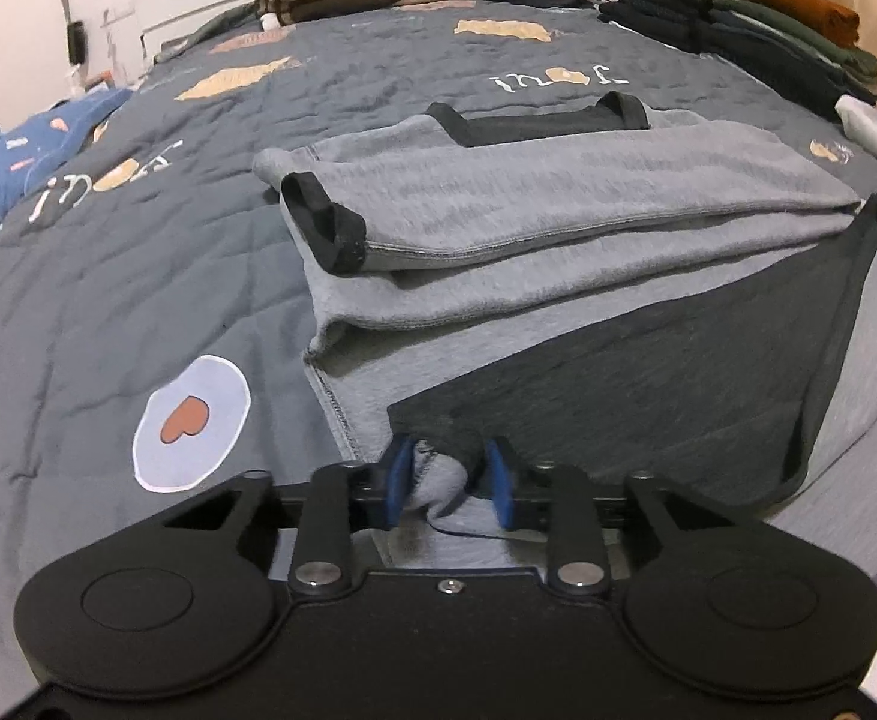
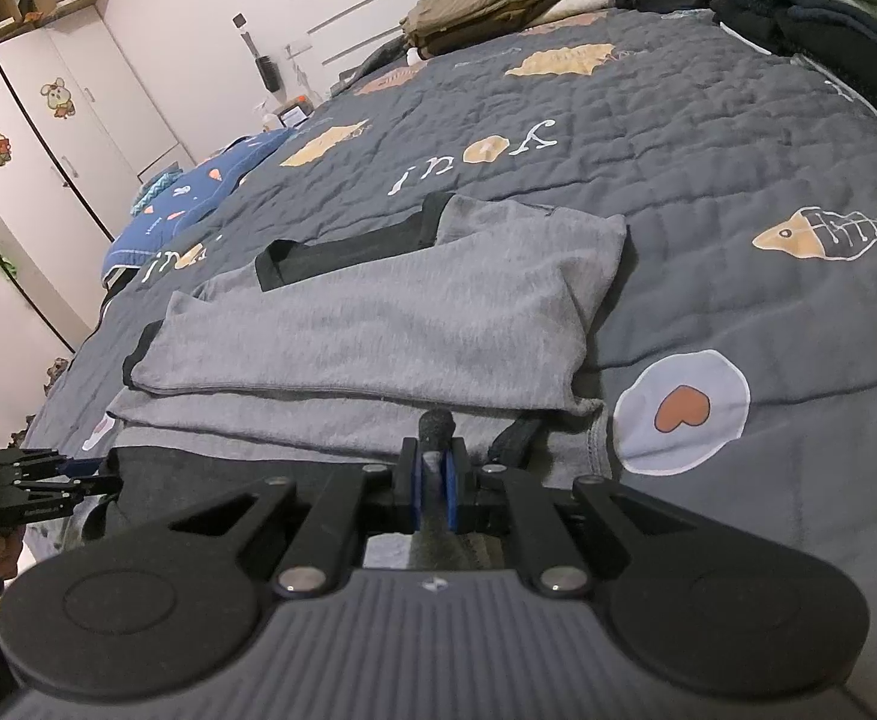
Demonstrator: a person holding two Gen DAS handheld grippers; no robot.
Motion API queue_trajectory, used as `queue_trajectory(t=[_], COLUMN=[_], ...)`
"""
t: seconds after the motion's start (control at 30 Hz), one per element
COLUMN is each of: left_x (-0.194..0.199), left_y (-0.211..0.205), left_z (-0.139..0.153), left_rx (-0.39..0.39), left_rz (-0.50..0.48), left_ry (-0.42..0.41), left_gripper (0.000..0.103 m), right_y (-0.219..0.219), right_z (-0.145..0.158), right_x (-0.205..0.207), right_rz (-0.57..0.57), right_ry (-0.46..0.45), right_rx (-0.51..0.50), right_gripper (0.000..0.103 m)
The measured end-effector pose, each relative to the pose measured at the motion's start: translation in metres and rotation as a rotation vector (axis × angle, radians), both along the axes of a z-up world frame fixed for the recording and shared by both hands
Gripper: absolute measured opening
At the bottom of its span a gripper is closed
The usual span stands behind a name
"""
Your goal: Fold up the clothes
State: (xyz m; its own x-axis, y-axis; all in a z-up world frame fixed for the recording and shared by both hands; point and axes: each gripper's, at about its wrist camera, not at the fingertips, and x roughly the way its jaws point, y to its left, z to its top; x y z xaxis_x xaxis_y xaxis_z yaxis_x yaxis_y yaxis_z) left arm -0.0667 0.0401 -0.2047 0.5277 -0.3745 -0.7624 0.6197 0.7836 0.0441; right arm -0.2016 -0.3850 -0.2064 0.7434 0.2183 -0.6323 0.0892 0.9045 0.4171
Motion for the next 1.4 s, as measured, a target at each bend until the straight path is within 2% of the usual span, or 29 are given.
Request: queue_trajectory(t=[0.13,0.33,0.57,0.8,1.13,1.4], left_x=[0.0,-0.009,-0.009,-0.02,-0.017,0.018], left_y=[0.005,0.019,0.029,0.043,0.035,0.019], left_z=[0.01,0.041,0.06,0.081,0.09,0.103], left_rx=[-0.057,-0.202,-0.267,-0.381,-0.401,-0.402], left_rz=[0.024,0.072,0.126,0.156,0.159,0.153], left_ry=[-0.016,-0.119,-0.19,-0.248,-0.28,-0.291], left_gripper=[0.008,0.006,0.006,0.006,0.006,0.006], right_y=[-0.001,-0.008,-0.021,-0.03,-0.031,-0.045], right_z=[0.001,0.011,0.023,0.037,0.054,0.074], right_x=[-0.001,-0.007,-0.015,-0.028,-0.025,0.001], right_rz=[-0.009,-0.046,-0.122,-0.172,-0.172,-0.195], right_ry=[-0.013,-0.081,-0.153,-0.247,-0.305,-0.34], right_rx=[0.007,0.053,0.09,0.137,0.137,0.103], right_gripper=[0.007,0.007,0.007,0.007,0.007,0.007])
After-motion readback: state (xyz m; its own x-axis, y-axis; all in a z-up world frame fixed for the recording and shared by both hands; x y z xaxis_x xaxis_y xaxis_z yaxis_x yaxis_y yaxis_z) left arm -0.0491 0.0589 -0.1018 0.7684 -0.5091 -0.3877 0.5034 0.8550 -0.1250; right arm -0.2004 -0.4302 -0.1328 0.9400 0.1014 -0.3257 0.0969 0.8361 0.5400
